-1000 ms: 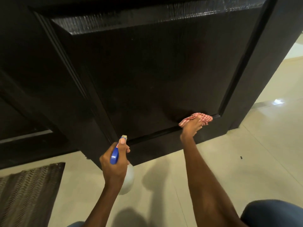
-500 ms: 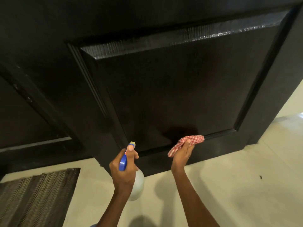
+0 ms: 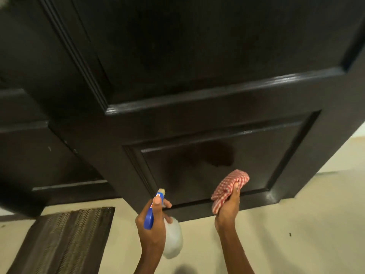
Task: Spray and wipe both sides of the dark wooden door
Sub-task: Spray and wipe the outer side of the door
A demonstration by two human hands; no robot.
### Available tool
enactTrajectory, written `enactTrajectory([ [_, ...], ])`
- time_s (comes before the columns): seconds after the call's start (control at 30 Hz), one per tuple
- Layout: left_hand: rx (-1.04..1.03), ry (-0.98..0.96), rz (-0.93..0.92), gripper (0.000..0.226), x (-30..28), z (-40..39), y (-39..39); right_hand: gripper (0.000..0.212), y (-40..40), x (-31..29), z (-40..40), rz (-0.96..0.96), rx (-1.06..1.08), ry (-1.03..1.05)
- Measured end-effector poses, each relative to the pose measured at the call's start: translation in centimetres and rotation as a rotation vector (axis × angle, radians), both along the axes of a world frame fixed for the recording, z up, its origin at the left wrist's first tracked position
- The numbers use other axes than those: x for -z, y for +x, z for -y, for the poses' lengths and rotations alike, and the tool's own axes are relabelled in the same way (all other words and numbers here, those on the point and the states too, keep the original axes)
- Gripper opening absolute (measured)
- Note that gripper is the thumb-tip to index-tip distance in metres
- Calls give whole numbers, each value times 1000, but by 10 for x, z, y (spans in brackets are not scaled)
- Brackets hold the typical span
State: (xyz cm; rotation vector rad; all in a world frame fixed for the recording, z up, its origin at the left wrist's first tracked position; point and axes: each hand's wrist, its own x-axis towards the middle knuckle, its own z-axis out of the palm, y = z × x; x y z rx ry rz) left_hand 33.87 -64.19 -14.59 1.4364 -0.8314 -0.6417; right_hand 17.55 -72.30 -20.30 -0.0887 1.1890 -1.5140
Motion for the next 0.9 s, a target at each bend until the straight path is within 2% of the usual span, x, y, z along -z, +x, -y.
enactTrajectory([
  [0.07, -37, 66, -43, 90, -50, -12, 1, 87, 3, -48, -21, 0, -75, -14],
  [0.13, -60, 125, -62, 93, -103, -28, -1, 117, 9, -97, -41, -66, -142, -43],
  [0.17, -59, 166, -69, 90, -131, -35, -1, 116, 11, -123, -49, -88, -172, -34],
  [0.23, -73, 232, -102, 88, -188, -55, 2, 100, 18, -181, -66, -96, -202, -3],
  [0.33, -66, 257, -170, 113, -269, -79, 13, 85, 30, -259, -82, -44, -211, 28],
  [0.4, -3, 271, -187, 103, -330, -91, 26, 72, 42, -318, -93, -38, -239, 17],
  [0.43, -2, 284, -193, 95, -357, -97, 30, 78, 46, -343, -98, -38, -251, 6],
  [0.47, -37, 303, -206, 95, -381, -100, 38, 92, 54, -369, -103, -65, -280, -1],
  [0.53, -102, 303, -270, 105, -422, -104, 54, 116, 68, -414, -112, -125, -325, -21],
  [0.57, -100, 299, -282, 102, -442, -107, 62, 112, 76, -436, -113, -142, -334, -37],
  [0.63, -98, 302, -279, 77, -474, -109, 79, 89, 88, -472, -113, -205, -347, -78],
  [0.73, -116, 280, -267, 52, -506, -106, 104, 70, 110, -512, -105, -374, -366, -196],
  [0.83, -139, 324, -216, 50, -521, -102, 122, 60, 129, -536, -83, -648, -377, -353],
  [0.9, -154, 363, -209, 54, -521, -94, 133, 64, 135, -540, -59, -938, -382, -467],
])
